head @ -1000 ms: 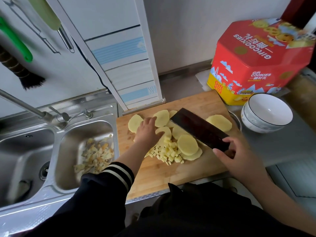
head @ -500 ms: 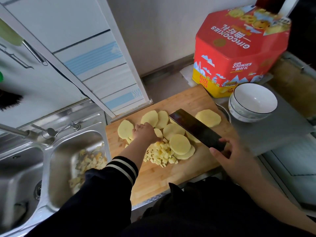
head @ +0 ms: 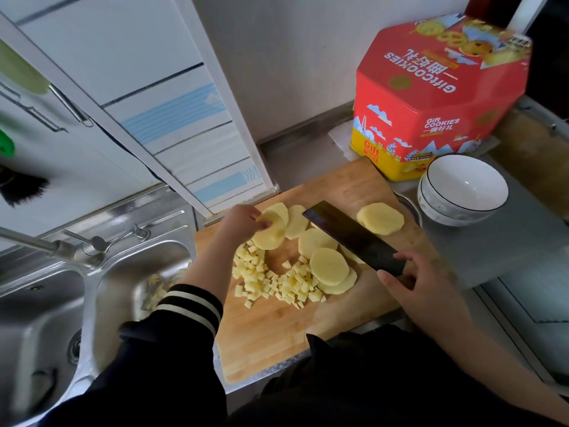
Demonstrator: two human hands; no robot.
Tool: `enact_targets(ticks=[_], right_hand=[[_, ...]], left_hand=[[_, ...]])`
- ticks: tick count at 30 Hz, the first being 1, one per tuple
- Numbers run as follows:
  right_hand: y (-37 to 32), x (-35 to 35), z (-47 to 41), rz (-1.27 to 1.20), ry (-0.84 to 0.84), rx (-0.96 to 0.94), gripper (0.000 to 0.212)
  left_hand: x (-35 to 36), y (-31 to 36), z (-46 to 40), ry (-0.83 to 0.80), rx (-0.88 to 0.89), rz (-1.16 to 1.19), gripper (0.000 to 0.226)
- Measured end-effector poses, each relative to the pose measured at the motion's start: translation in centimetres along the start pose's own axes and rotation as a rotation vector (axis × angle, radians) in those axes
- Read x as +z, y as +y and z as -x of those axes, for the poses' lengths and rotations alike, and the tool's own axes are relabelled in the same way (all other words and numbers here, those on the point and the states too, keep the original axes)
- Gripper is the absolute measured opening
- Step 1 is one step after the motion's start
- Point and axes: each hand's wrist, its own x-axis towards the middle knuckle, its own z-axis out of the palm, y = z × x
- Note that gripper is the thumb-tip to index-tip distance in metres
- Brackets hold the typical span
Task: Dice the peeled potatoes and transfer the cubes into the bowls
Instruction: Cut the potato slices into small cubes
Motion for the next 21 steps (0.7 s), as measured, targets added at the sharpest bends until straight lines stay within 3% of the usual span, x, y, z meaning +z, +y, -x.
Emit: enact_targets(ticks=[13, 17, 21], right_hand=[[-0.6, 0.8, 0.0, -0.006, -0.067, -0.046, 0.040], [-1.2, 0.9, 0.1, 0.029, -0.096, -0.066, 0.041], [-1.6, 1.1, 0.1, 0.050, -0.157, -0.051, 0.044]], left_hand=[[-1.7, -8.0, -2.5, 0.102, -0.199, 0.034, 0.041], [-0.4, -9.6, -3.2, 0.028, -0.266, 0.095, 0.061], [0.2, -9.8, -3.4, 0.057, -0.287, 0.155, 0.081]])
